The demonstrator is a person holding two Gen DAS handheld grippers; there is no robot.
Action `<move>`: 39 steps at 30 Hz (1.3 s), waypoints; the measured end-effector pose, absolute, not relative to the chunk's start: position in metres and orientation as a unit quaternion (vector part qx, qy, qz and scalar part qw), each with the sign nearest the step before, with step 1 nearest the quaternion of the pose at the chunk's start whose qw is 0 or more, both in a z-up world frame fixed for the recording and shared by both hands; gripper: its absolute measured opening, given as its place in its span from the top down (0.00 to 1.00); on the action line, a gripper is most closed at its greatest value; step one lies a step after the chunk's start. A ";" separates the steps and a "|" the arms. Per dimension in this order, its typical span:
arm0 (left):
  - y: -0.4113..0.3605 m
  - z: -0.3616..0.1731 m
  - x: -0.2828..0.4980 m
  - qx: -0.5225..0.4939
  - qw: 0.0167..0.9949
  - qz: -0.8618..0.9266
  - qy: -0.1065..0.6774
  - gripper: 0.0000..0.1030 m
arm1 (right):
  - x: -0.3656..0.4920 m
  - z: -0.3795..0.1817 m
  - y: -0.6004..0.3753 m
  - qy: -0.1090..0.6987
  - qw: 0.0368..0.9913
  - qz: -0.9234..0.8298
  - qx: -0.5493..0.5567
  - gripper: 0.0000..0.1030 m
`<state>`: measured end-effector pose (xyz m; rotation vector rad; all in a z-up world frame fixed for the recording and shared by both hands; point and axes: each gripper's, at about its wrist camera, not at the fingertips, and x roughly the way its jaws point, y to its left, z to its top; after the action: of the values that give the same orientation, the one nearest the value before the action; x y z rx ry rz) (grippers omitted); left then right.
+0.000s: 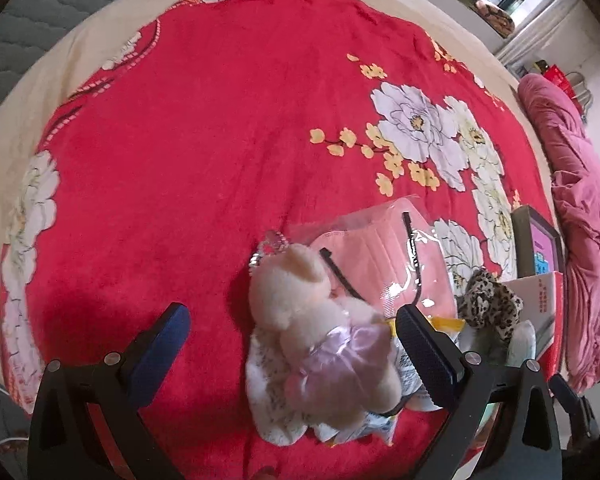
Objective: Organize soft objects
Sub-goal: 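Grasp the pink teddy bear with the left tool while the right tool grasps the tissue packet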
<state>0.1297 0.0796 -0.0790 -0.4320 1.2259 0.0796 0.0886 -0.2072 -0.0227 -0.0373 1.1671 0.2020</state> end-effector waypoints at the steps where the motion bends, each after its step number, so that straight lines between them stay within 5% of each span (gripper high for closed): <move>1: 0.079 -0.080 0.131 -0.202 0.795 0.034 0.572 0.06 | 0.091 -0.023 -0.208 0.551 0.829 0.094 -0.017 0.03; 9: 0.085 -0.091 0.138 -0.219 0.782 0.031 0.583 0.23 | 0.112 -0.038 -0.203 0.574 0.813 0.094 -0.027 0.14; 16: 0.086 -0.090 0.142 -0.227 0.780 0.030 0.582 0.36 | 0.120 -0.047 -0.201 0.589 0.801 0.103 -0.016 0.47; 27: 0.102 -0.088 0.139 -0.272 0.775 0.008 0.570 0.47 | 0.112 -0.028 -0.206 0.569 0.813 0.119 -0.008 0.52; 39: 0.103 -0.038 0.125 -0.245 0.814 -0.011 0.527 0.48 | 0.107 0.003 -0.219 0.545 0.828 0.129 0.023 0.52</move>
<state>0.1253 0.1030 -0.0381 -0.5225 1.1235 -0.0226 0.1070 -0.2191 0.0028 0.0480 1.1581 0.2746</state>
